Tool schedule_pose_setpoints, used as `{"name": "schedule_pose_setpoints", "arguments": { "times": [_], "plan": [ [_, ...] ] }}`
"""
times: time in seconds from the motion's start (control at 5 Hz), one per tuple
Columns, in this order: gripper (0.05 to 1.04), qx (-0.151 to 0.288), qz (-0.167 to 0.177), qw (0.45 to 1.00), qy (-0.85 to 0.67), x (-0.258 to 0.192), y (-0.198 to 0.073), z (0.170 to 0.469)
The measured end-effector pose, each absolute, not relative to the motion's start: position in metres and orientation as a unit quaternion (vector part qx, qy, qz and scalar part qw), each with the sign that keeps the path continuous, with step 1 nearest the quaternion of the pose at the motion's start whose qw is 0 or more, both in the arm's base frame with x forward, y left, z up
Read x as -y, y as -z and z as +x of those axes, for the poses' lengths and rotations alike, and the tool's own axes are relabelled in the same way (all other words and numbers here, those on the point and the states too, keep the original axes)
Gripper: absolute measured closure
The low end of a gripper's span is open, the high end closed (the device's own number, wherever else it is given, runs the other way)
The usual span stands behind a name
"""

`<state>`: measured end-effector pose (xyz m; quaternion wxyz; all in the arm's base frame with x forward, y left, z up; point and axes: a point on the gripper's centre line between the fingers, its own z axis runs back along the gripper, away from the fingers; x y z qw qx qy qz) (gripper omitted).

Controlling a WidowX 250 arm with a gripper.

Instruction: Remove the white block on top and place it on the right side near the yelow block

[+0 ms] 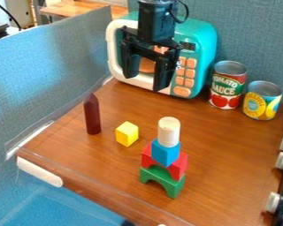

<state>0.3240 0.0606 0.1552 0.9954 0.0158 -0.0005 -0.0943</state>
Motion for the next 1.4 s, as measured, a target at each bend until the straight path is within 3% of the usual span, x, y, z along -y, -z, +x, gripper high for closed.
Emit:
{"name": "schedule_pose_setpoints", "arguments": {
  "times": [0.4,1.0,1.4],
  "plan": [
    [0.083,-0.014,0.004,0.993,0.119,-0.044,-0.140,0.317],
    [0.083,0.015,0.006,0.995,0.098,-0.011,-0.158,0.282],
    [0.083,-0.017,-0.003,0.993,0.118,-0.009,-0.134,0.279]
  ]
}}
